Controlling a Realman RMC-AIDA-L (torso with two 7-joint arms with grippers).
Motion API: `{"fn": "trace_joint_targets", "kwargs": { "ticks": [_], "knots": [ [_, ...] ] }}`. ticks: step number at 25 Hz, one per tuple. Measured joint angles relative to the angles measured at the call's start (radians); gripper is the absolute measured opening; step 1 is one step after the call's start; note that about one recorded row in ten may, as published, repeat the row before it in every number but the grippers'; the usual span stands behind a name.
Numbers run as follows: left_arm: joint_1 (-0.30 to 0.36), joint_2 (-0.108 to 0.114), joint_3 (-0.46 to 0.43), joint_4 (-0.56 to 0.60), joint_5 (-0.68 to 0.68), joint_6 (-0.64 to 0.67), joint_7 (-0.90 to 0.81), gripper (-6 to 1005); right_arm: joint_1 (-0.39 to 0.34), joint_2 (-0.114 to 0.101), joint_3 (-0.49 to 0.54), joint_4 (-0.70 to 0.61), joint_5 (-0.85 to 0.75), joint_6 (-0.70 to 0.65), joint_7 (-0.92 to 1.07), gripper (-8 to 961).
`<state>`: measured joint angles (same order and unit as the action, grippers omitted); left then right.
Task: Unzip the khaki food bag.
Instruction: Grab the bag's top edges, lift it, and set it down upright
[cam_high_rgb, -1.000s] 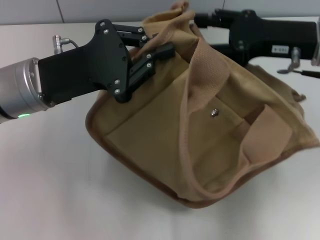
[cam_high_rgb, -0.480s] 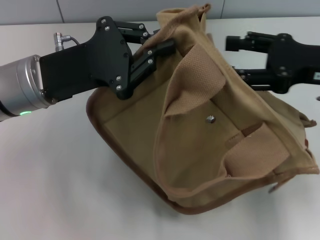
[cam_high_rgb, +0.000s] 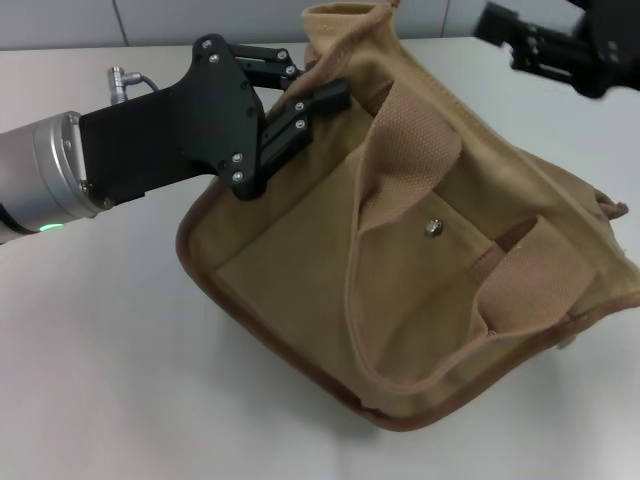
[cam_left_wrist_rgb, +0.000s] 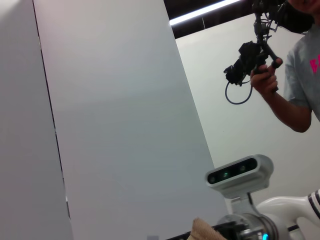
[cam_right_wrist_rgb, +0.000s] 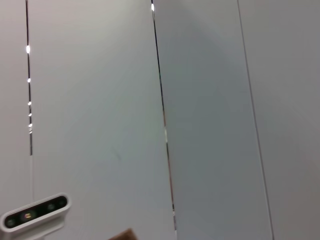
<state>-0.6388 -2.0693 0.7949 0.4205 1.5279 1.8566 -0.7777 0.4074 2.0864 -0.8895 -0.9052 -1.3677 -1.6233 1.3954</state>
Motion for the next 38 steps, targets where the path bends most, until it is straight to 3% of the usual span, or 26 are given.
{"fn": "trace_joint_targets", "kwargs": {
  "ticks": [7, 12, 17, 22, 27, 32, 38],
  "knots": [
    [0.002, 0.000, 0.001, 0.001, 0.002, 0.000, 0.000, 89, 0.099, -0.004, -0.139, 0.062, -0.011, 0.133, -0.006, 840],
    [0.004, 0.000, 0.001, 0.002, 0.002, 0.003, 0.000, 89, 0.102, -0.006, -0.244, 0.047, -0.030, 0.184, 0.036, 840],
    [0.012, -0.001, 0.002, 0.003, 0.002, 0.010, 0.010, 89, 0.079, -0.007, -0.251, -0.049, -0.189, 0.180, 0.192, 840],
    [0.012, -0.005, -0.004, -0.002, -0.002, 0.015, 0.016, 89, -0.019, -0.002, -0.183, -0.172, -0.250, 0.084, 0.251, 840],
    [0.012, 0.001, -0.010, 0.004, -0.016, 0.013, 0.002, 89, -0.081, -0.005, -0.020, -0.155, -0.130, -0.029, 0.226, 840],
    [0.016, 0.002, -0.010, 0.004, -0.021, 0.007, 0.002, 88, -0.096, -0.007, 0.079, -0.097, -0.077, -0.095, 0.176, 839],
    [0.015, 0.003, -0.005, 0.006, -0.022, 0.005, 0.000, 88, -0.078, 0.000, 0.082, -0.053, -0.058, -0.064, 0.057, 839]
  ]
}}
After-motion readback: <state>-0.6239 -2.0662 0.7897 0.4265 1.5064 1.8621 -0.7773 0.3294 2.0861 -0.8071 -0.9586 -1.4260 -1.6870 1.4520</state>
